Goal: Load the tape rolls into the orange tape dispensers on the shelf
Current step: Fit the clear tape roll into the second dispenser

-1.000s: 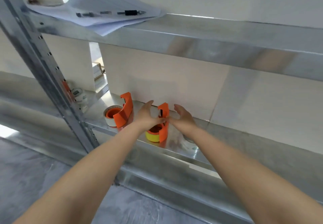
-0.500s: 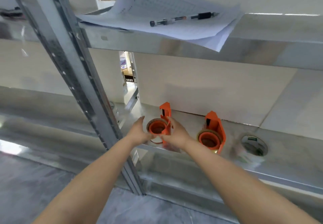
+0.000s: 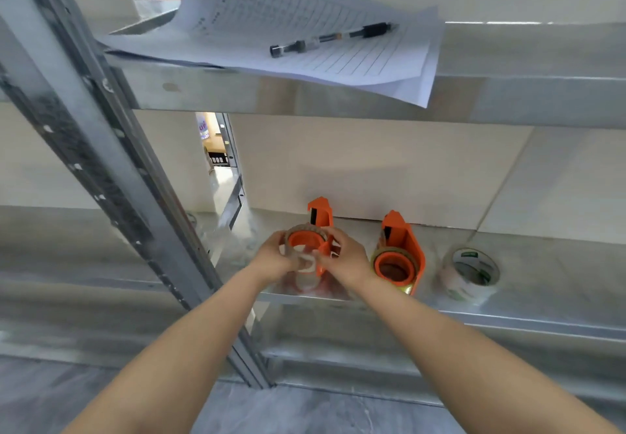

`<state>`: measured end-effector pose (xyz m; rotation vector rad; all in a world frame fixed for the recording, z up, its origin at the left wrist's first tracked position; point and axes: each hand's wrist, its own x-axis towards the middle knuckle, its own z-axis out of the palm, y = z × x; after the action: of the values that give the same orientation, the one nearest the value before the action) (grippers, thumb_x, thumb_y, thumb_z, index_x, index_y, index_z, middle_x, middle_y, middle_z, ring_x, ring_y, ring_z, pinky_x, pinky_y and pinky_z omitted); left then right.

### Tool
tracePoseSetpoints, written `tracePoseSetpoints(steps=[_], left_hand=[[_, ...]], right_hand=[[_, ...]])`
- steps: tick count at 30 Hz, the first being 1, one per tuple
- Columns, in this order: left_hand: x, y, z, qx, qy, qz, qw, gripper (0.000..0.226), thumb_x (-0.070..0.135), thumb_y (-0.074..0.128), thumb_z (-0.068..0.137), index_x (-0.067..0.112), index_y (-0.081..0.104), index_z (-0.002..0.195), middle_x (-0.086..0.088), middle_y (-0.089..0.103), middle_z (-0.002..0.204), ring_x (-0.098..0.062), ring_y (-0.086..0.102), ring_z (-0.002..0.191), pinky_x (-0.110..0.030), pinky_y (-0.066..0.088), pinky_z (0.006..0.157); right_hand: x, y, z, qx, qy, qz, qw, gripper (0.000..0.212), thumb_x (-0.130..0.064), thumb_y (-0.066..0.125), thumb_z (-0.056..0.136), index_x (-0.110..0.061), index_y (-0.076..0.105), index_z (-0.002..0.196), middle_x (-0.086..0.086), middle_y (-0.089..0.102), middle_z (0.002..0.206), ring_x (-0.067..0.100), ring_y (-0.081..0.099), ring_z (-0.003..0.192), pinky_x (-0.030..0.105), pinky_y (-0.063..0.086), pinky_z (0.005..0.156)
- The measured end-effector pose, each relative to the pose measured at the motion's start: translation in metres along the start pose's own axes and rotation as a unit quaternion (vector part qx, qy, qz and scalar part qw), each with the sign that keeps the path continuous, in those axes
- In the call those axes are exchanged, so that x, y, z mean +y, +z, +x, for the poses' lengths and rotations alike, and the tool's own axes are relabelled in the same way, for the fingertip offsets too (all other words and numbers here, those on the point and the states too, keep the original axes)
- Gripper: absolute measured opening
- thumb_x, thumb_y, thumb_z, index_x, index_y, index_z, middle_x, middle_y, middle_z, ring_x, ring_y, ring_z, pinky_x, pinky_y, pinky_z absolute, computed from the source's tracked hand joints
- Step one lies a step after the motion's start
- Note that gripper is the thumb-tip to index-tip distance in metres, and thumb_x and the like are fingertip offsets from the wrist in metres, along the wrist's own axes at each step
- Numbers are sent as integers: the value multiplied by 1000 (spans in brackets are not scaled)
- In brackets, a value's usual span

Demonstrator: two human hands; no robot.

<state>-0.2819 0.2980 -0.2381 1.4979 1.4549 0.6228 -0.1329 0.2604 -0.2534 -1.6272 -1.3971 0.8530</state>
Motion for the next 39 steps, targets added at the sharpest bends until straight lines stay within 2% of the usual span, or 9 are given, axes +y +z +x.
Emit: tracePoseSetpoints(steps=[3,8,13,17,22,28,32,36,39], left_hand=[[25,2,1,-17,-4,-87,996,58,16,79,68,14,56,121,-2,62,115,-19,59,104,-25,50,81],[51,17,-1,-11,-60,-301,952,50,23,63,86,3,50,129,-17,60,127,-31,57,118,-40,45,104],[68,51,-7,-42,-97,-304,947,37,19,61,85,1,56,116,-16,63,104,-25,61,90,-33,51,87],[87,82,-10,-57,-72,-316,944,18,18,60,82,7,61,97,-8,67,85,-18,64,77,-26,53,67],[110,122,-20,-76,-66,-373,923,9,16,59,83,8,64,83,-6,71,73,-13,70,61,-21,55,50],[114,137,-29,-83,-65,-383,918,12,13,59,82,5,63,91,-11,69,89,-22,66,84,-30,56,68],[121,135,-29,-78,-64,-398,912,15,14,59,84,4,61,95,-12,67,90,-22,65,84,-31,54,67],[125,132,-30,-71,-60,-407,909,19,17,60,83,5,61,97,-10,67,87,-20,65,79,-27,56,59],[125,129,-32,-65,-66,-448,889,13,16,58,84,6,61,91,-10,66,83,-19,64,76,-25,56,53]], right_hand=[[-6,-18,5,12,-17,-1,1000,36,-26,65,77,-32,56,112,-14,61,99,6,57,91,12,43,78],[-13,-51,4,50,-22,35,998,35,-20,61,80,-29,55,113,-17,59,96,10,59,94,22,49,85],[-8,-86,-13,113,-13,41,993,25,-15,60,75,-28,58,96,-14,60,82,-3,58,69,1,42,59],[1,-122,-22,135,17,58,989,35,-21,61,77,-22,58,112,-8,62,102,11,58,91,19,46,77],[9,-169,-36,191,5,62,980,33,-16,54,79,-27,59,110,-8,62,104,10,58,94,9,45,74],[24,-200,-51,218,40,7,975,40,-3,41,83,-18,57,117,12,64,113,21,58,84,26,47,69],[13,-195,-58,206,-86,-167,961,34,-17,58,81,-14,59,114,11,55,128,27,49,120,33,42,98],[-6,-181,-62,184,-204,-234,933,22,-26,67,77,-10,70,91,7,67,101,25,59,99,34,46,88],[-11,-175,-60,170,-217,-251,928,16,-24,67,78,-11,71,86,5,71,96,22,62,96,39,43,98]])
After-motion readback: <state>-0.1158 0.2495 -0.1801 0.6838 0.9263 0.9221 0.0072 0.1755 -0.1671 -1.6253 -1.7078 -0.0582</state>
